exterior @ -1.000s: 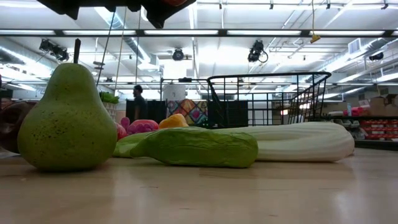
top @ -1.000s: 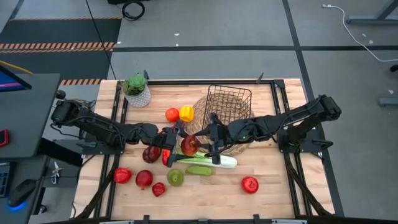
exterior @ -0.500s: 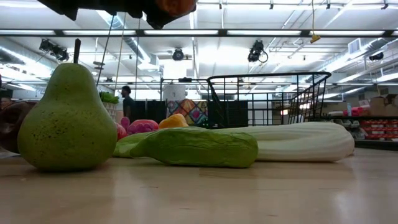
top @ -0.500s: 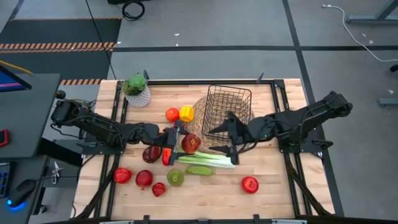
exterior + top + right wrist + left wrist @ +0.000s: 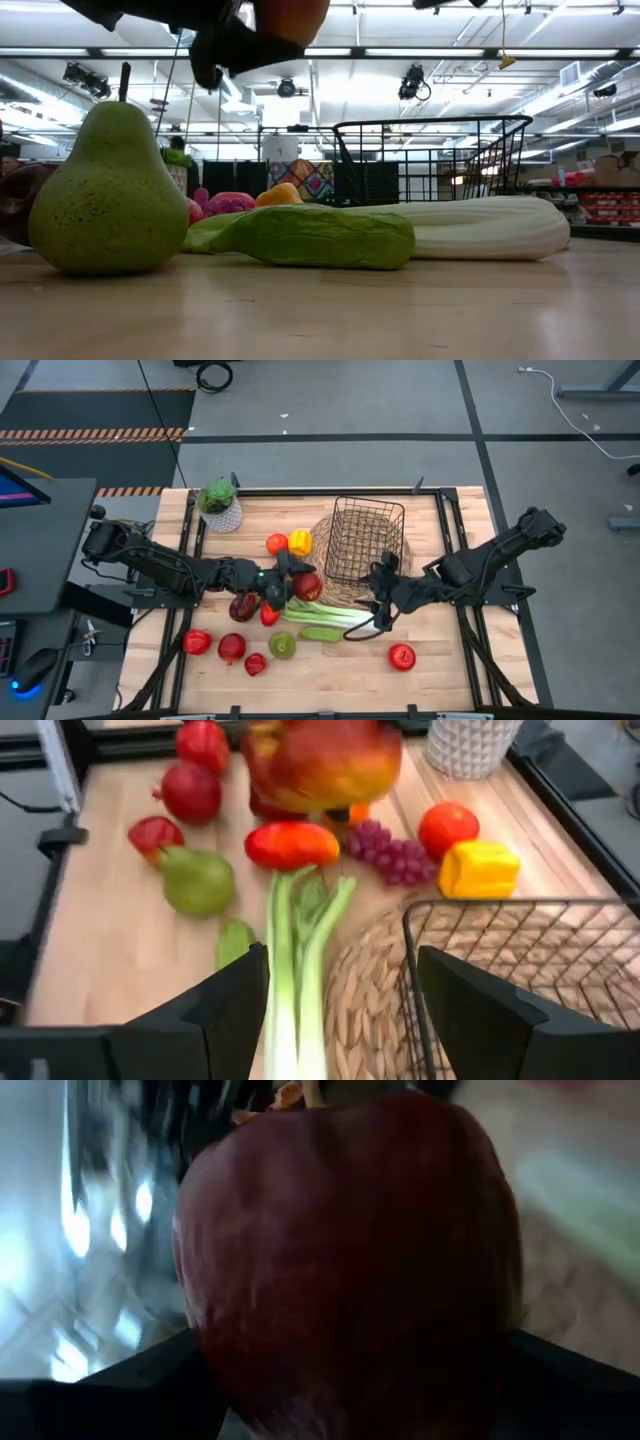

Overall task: Build produce basket
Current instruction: Put the apple into the wire basket

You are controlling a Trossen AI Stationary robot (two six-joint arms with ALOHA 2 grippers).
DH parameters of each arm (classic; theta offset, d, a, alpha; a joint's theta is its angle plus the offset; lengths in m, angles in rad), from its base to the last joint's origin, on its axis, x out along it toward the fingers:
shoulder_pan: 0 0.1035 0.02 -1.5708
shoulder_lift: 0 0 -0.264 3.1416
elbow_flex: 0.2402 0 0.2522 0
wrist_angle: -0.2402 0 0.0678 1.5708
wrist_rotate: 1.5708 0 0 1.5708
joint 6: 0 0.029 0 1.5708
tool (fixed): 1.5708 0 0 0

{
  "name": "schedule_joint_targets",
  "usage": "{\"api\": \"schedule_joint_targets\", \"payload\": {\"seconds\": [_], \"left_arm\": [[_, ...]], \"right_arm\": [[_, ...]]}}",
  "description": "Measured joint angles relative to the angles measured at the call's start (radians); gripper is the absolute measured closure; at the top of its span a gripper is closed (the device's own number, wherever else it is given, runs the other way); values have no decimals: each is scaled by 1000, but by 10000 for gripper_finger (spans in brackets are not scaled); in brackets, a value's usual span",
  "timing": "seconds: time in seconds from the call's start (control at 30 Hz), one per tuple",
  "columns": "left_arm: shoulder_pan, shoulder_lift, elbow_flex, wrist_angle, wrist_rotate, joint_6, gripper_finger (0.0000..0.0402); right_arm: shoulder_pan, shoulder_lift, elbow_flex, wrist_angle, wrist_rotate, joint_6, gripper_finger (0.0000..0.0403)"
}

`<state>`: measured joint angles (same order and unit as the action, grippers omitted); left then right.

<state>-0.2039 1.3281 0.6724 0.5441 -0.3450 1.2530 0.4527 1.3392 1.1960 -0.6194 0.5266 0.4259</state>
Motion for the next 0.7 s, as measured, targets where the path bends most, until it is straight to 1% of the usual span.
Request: {"api": "schedule_joint_targets", "payload": {"seconds": [0.13, 0.2, 0.27, 0.37, 0.53, 0.7], "left_arm": [[0, 0, 0, 7, -2, 390, 63], [0, 0, 0, 11, -2, 538, 63], [0, 0, 0, 12, -2, 644, 63], [10, 0, 0, 13, -1, 750, 63], [33, 0, 0, 14, -2, 866, 63], [39, 0, 0, 13, -2, 966, 63]], "right_arm": [[14, 1, -92, 19, 61, 51, 145], [17, 2, -131, 34, 81, 70, 146], [17, 2, -159, 65, 90, 71, 147], [17, 2, -181, 84, 122, 38, 149], [6, 2, -205, 154, 189, -109, 149], [-25, 2, -210, 186, 192, -252, 151]]}}
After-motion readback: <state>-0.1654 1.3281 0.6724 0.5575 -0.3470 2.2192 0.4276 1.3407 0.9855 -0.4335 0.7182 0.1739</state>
